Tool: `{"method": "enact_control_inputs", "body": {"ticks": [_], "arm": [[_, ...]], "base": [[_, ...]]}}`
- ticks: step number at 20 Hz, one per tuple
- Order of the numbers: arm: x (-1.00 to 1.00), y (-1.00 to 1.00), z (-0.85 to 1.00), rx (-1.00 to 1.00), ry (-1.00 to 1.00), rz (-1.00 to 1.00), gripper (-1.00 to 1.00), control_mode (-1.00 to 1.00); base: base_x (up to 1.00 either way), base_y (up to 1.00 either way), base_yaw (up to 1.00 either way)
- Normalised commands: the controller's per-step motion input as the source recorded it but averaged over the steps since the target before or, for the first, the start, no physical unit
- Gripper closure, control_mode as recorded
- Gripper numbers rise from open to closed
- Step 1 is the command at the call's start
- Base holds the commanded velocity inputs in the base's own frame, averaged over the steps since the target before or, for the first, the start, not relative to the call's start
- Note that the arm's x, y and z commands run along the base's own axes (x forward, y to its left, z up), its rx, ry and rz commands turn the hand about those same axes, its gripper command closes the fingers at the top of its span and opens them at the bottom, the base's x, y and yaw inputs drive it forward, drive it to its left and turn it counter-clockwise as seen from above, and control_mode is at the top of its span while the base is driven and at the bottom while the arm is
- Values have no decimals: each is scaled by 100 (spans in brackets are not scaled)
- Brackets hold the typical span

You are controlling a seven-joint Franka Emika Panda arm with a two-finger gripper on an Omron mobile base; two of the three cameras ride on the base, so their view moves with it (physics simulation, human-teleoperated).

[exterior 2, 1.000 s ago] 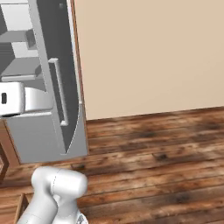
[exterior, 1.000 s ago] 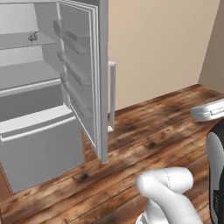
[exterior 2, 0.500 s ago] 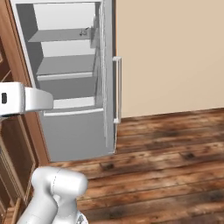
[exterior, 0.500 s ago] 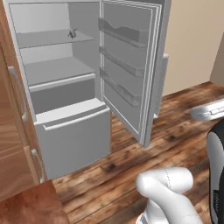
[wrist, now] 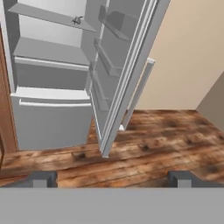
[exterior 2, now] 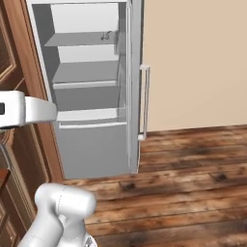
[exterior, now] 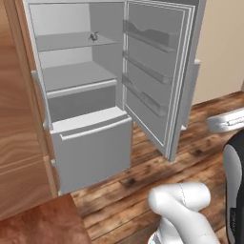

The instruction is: Gather the avocado and tomato from the fridge and place them on a tray on the dining counter. Then gather the fish and chicken drumstick from the fridge and place them on the other tray.

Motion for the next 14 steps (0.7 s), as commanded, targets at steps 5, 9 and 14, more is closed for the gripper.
{"method": "enact_control_inputs", "body": {"ticks": [5, 9, 14], "arm": [[0, 0, 0, 0, 0, 0, -100, 100], [0, 0, 0, 0, 0, 0, -100, 100], [0, 0, 0, 0, 0, 0, -100, 100]], "base": [[100, 100, 2], [100, 78, 2], [100, 2, 17]]}}
